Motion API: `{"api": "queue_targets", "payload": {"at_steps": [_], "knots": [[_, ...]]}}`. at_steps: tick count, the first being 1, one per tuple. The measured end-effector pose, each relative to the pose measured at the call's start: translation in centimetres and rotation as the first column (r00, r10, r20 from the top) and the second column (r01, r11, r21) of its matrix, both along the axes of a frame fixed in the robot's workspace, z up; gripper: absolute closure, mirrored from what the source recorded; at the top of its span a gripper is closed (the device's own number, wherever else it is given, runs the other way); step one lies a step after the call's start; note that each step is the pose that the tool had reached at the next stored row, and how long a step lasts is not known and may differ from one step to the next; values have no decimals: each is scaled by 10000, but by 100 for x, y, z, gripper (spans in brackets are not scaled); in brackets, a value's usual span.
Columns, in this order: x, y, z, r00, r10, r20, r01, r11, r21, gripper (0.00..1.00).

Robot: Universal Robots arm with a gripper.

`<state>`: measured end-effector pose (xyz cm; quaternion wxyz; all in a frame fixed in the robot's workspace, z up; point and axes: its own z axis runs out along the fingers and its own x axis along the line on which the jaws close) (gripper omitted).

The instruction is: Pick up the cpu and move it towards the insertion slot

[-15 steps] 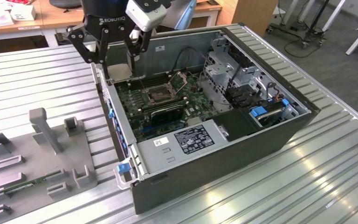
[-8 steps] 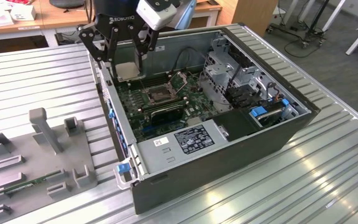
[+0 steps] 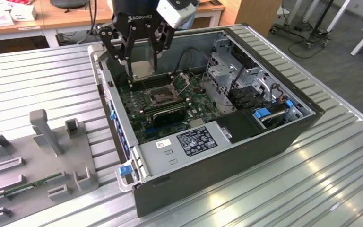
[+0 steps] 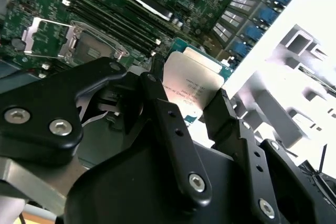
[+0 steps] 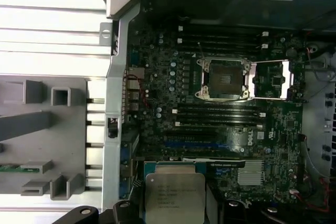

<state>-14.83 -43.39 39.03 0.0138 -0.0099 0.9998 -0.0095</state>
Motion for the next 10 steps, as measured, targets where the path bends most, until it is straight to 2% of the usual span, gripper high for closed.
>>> {"api": "queue_targets", "payload": {"at_steps": [10], "knots": [[382,5,-4,10000,1,0,-1,10000,1,45]]}}
